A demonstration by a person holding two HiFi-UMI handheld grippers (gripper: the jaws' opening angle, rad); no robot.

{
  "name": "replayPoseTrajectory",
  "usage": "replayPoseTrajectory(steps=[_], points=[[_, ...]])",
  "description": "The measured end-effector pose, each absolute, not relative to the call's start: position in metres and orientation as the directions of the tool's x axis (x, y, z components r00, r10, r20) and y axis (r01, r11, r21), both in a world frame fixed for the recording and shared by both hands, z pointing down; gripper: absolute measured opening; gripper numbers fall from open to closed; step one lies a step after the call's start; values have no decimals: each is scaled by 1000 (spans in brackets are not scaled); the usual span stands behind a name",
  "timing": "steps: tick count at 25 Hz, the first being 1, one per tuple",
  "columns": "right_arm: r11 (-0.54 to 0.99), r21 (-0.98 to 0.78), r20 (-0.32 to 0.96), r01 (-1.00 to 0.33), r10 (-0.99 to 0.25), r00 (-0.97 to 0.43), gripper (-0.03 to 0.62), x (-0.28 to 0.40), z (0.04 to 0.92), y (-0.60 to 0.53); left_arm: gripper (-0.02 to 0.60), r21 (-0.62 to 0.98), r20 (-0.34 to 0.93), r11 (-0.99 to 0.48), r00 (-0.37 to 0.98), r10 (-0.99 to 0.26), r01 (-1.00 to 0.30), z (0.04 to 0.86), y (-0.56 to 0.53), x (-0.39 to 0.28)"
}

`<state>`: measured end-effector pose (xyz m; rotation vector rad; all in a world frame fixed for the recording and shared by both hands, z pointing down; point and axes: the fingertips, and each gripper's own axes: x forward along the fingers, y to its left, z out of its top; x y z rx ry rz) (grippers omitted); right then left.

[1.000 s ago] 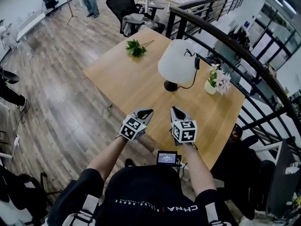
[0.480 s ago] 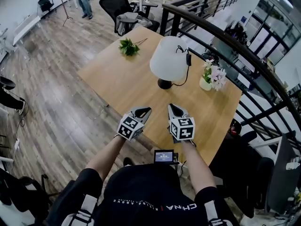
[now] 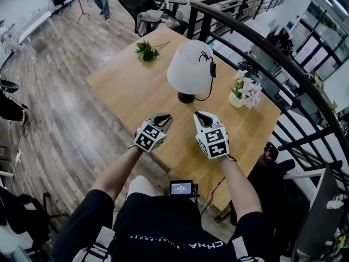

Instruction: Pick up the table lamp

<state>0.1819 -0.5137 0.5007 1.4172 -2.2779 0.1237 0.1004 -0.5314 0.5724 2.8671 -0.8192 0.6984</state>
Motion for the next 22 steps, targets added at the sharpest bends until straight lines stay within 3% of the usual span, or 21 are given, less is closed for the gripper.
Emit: replayPoseTrajectory(steps=[2,4,9,22], points=[[483,183,402,-856,-832,-384,32,186,488,-531,27,-38,429,-836,746,-509,-548,573,-548,111],[486,188,378,-854,-838,-394,32,186,476,-551,119,-2,407,-821,749,-523,-571,578,-565,124],[470,193,308,-861,-862,-402,32,186,457,-605,163,34,293,-786,758,-582,-617,591,-623,160],[467,194,237,-863,-876,-421,32,181,471,-651,181,34,-47,-733,731,-680,-680,584,-726,208]])
